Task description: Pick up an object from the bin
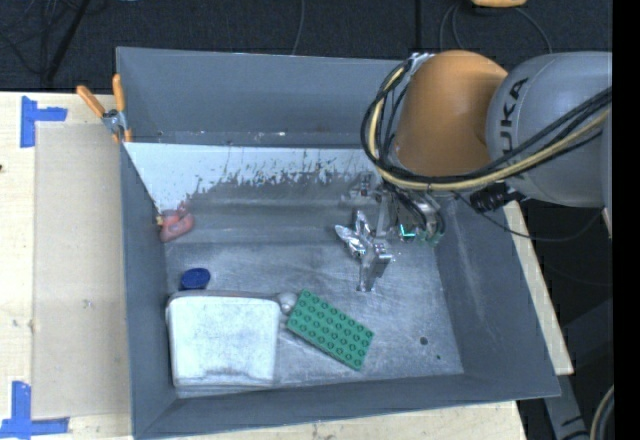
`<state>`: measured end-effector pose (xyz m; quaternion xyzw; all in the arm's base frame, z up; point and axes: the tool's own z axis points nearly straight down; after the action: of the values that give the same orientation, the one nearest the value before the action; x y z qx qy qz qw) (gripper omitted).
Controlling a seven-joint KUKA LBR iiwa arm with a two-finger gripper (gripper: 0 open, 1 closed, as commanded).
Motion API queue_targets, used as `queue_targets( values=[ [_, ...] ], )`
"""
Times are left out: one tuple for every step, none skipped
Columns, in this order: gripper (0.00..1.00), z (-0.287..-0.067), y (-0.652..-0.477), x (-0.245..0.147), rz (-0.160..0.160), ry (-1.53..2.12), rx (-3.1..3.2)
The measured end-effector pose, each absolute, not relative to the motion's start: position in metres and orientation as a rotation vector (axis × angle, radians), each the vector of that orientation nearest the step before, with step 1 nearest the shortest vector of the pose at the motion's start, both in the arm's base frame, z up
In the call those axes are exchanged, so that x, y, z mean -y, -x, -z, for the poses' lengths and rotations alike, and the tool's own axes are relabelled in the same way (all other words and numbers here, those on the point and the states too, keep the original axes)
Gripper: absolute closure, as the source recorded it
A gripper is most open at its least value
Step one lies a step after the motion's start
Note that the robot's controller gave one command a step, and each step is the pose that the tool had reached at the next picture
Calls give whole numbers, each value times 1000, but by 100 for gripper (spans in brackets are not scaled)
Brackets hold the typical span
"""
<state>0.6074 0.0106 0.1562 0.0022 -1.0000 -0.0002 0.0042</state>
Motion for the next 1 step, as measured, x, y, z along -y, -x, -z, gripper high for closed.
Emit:
queue_targets(
  values=[
    [0,-72,-597,38,5,-248,3140]
  ],
)
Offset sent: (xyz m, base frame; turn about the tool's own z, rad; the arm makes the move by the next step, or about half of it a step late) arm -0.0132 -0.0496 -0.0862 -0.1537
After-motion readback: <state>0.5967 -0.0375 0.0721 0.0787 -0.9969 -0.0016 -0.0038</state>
